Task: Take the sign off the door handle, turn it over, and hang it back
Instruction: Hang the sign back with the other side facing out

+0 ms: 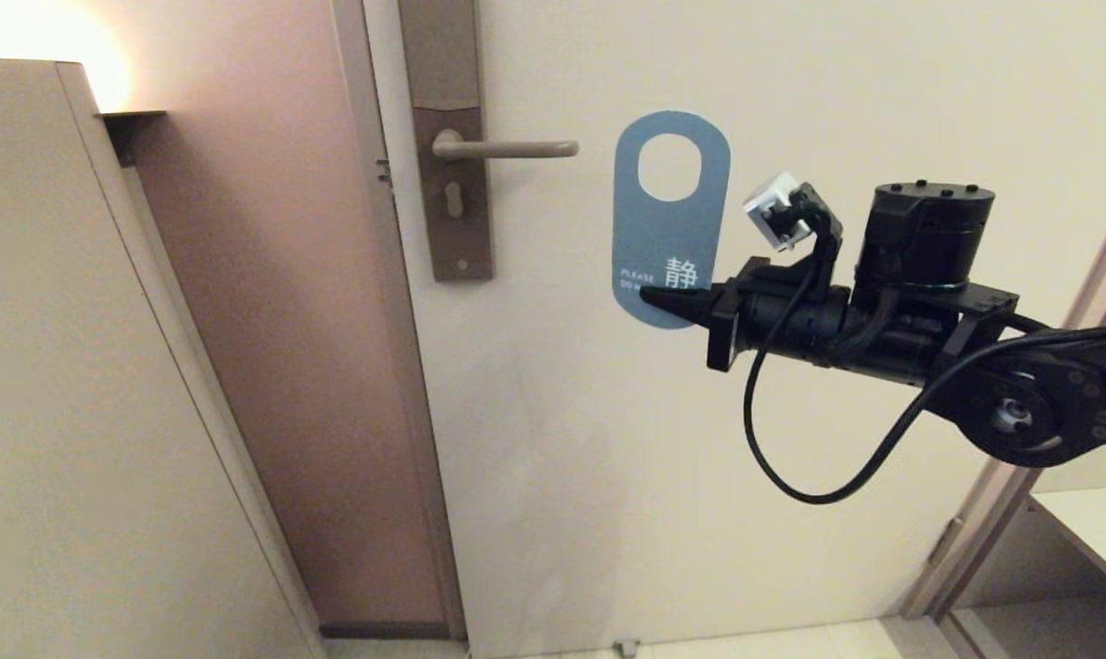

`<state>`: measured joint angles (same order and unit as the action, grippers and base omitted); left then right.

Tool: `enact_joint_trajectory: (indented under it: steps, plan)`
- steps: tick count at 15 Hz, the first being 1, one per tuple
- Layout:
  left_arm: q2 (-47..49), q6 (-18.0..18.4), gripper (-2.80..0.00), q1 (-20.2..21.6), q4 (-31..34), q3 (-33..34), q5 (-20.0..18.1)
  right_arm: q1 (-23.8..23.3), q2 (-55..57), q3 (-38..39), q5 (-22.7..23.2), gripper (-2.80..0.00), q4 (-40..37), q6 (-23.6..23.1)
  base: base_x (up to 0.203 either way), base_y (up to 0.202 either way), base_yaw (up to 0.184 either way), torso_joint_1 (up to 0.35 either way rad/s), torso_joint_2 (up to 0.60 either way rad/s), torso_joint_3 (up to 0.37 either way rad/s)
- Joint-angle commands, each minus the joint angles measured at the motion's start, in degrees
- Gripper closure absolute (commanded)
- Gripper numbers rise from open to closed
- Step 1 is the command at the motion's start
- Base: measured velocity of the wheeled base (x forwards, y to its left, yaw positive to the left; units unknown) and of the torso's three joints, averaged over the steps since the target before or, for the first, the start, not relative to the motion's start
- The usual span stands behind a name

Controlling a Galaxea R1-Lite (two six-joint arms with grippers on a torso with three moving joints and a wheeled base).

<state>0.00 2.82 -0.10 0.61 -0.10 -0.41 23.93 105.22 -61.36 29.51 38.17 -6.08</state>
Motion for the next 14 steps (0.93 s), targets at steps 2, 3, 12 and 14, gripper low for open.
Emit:
enact_joint_trajectory:
  steps: [2,3,12,14]
  plan:
    - [0.09,-0.01,0.0,0.01,0.01,0.01,-0.02,0.52,2.17,-3.49,0.11,0.0,0.24,0.9,0.0,0.0,0.0,0.0,0.0,0.0]
    - [0.09,-0.01,0.0,0.01,0.01,0.01,-0.02,0.8,2.79,-4.8,0.04,0.0,0.24,1.59,0.0,0.0,0.0,0.0,0.0,0.0]
    - [0.09,-0.01,0.0,0.01,0.01,0.01,-0.02,0.85,8.34,-10.69,-6.1,0.0,-0.19,2.04,0.0,0.0,0.0,0.0,0.0,0.0]
    - [0.09,-0.01,0.0,0.01,0.01,0.01,-0.02,0.86,9.57,-12.2,-8.06,0.0,-1.19,2.04,0.0,0.0,0.0,0.0,0.0,0.0]
